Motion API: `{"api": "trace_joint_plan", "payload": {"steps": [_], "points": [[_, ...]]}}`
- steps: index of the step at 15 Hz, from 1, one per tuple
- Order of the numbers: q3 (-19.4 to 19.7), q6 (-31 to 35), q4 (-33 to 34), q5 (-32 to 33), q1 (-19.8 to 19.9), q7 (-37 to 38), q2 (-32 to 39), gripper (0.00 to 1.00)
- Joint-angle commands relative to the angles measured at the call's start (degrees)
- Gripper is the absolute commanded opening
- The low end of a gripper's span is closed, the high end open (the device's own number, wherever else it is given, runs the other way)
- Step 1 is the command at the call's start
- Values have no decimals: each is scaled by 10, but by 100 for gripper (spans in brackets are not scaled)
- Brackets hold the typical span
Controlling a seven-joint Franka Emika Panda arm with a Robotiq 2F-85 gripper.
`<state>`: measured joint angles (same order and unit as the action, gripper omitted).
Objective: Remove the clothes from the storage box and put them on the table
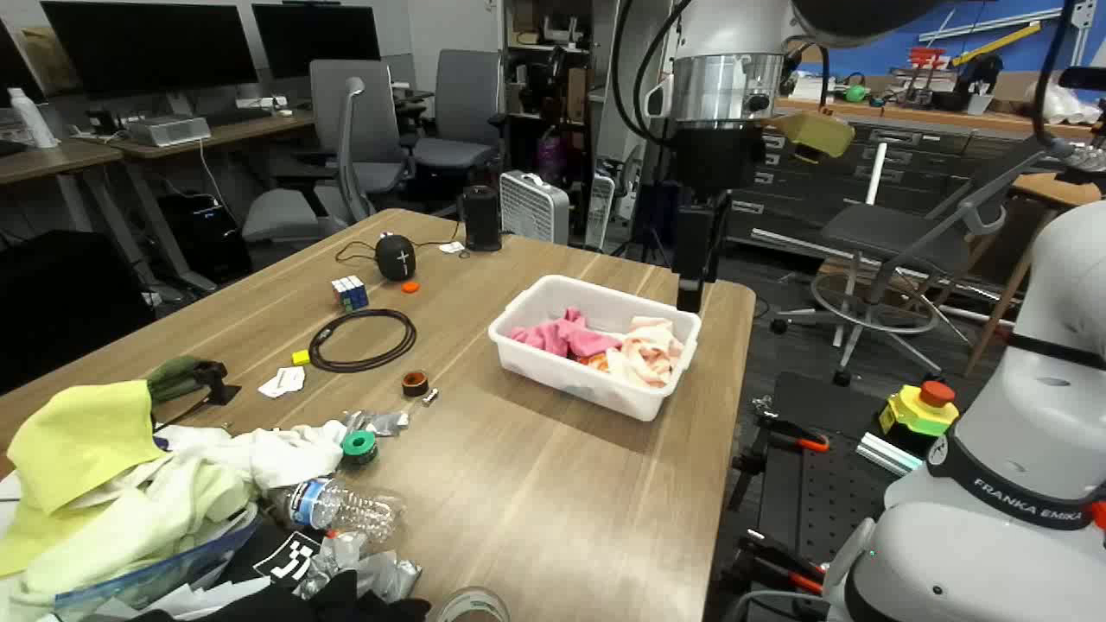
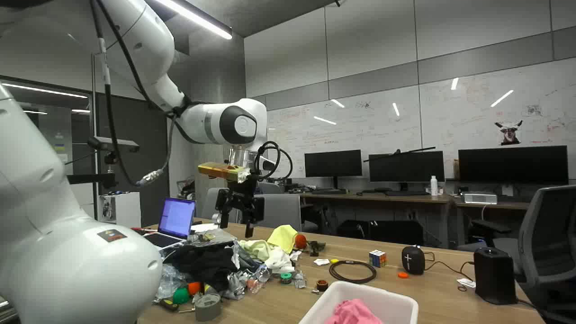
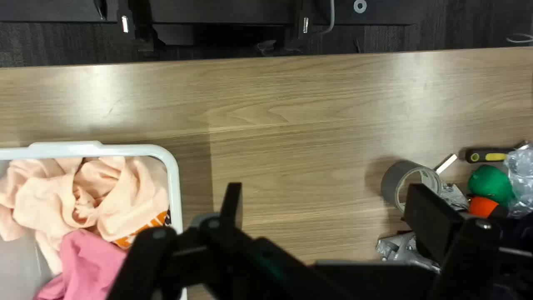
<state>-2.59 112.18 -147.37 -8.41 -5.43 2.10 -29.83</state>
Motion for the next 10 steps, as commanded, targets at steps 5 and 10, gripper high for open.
{"api": "trace_joint_plan", "payload": {"steps": [5,10], "points": [[-4,3,5,5,7,1,2,100],[10,25,26,36,41,6,31,100]]}}
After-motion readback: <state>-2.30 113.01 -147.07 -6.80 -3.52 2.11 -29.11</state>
